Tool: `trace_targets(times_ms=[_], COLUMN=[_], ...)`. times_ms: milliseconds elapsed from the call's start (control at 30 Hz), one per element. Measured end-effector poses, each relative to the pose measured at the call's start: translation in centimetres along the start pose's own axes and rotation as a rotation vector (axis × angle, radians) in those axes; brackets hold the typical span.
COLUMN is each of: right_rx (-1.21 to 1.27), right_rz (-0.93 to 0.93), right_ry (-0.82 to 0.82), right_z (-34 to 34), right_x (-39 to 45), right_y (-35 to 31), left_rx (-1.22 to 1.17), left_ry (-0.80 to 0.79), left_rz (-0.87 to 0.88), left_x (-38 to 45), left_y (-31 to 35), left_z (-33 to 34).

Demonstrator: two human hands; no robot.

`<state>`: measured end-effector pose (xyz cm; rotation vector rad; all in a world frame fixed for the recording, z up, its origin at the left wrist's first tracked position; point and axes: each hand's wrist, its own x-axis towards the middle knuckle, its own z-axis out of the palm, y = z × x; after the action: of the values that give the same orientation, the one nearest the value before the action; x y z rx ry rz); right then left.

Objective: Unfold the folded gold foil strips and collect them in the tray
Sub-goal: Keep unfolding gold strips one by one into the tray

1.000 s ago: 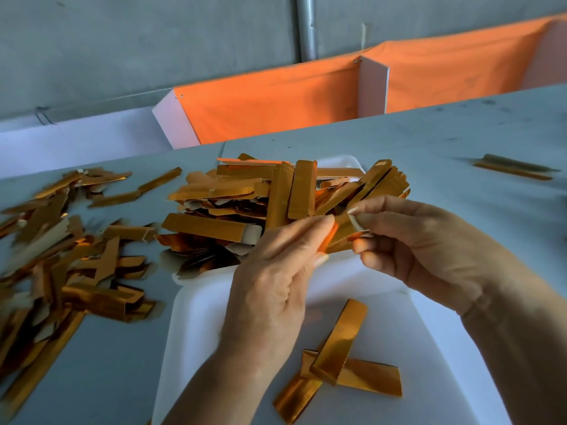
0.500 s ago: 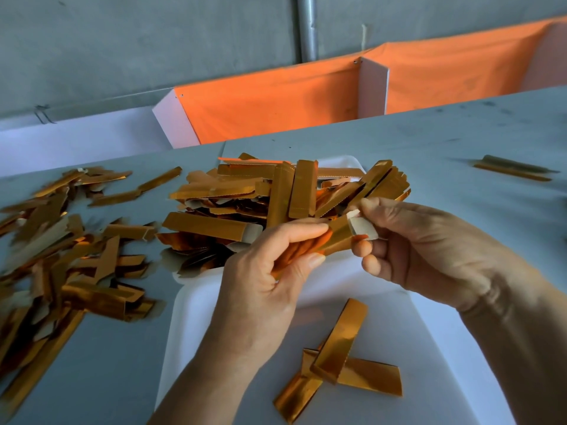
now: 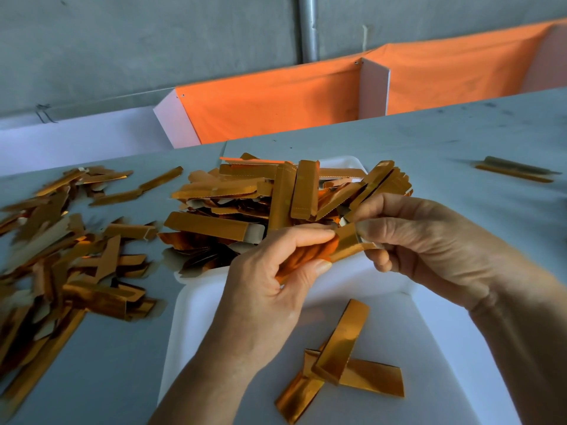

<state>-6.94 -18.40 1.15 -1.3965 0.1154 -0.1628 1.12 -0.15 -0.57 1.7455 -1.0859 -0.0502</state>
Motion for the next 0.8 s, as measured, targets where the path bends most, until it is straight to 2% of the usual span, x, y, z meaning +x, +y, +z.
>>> trace_targets(times_ms=[400,700,800], right_rx=[-0.115,0.126,0.087], right_rz=[-0.044,0.005,-0.008], right_ry=[0.096,-0.063,-0.086], right_z=[0.69,-0.16,-0.27], right_x=[0.00,-0.12,-0.24], right_y=[0.10,-0.14,-0.36], left_rx=[-0.031,0.039,0.014], left_ry=[-0.032,0.088,0.091], left_rz=[-0.064,0.053,0.050], left_x=[0.03,0.23,0.26], left_y=[-0.17,-0.23,-0.23], left_z=[-0.32,-0.02,-0.06])
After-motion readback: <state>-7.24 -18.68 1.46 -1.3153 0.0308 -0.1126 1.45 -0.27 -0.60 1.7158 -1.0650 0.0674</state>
